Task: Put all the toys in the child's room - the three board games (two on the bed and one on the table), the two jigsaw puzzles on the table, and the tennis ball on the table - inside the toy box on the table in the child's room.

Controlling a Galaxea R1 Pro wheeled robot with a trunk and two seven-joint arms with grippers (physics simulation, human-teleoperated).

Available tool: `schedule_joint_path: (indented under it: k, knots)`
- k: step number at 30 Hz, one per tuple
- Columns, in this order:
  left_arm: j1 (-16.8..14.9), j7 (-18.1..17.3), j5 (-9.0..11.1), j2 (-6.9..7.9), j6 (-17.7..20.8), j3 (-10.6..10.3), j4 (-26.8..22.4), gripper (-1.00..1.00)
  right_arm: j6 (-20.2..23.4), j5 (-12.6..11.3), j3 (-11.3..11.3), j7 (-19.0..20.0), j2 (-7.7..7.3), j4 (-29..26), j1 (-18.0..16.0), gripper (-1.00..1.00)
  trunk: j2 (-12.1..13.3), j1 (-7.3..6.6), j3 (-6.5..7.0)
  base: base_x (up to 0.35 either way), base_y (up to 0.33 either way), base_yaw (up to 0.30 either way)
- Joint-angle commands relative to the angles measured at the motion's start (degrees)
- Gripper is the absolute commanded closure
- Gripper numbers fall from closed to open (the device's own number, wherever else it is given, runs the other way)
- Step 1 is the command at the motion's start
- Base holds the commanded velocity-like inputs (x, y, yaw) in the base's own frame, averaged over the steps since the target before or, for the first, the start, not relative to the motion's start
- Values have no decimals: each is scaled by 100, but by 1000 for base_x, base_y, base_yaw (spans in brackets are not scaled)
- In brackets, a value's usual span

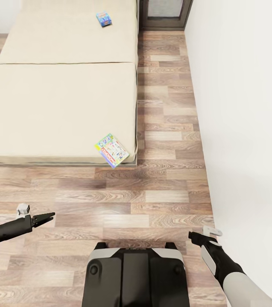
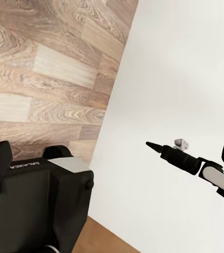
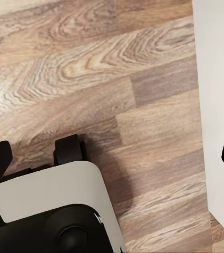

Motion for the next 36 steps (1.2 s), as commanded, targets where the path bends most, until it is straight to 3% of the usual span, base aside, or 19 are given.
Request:
schedule_joint_path:
  k: [1,20,36]
  knots:
    - [-1,-12,8,1,60,0,0,-100,26,-60,9,-22,-1,-12,1,-100,-8,4,4,0,0,0]
    - [-22,28,5,1,52,-2,0,-100,26,-51,9,-22,-1,-12,1,-100,-8,4,184,0,0,0]
    - [-36,368,21,-92,51,-10,0,-100,26,-51,9,-22,-1,-12,1,-100,-8,4,336,0,0,0]
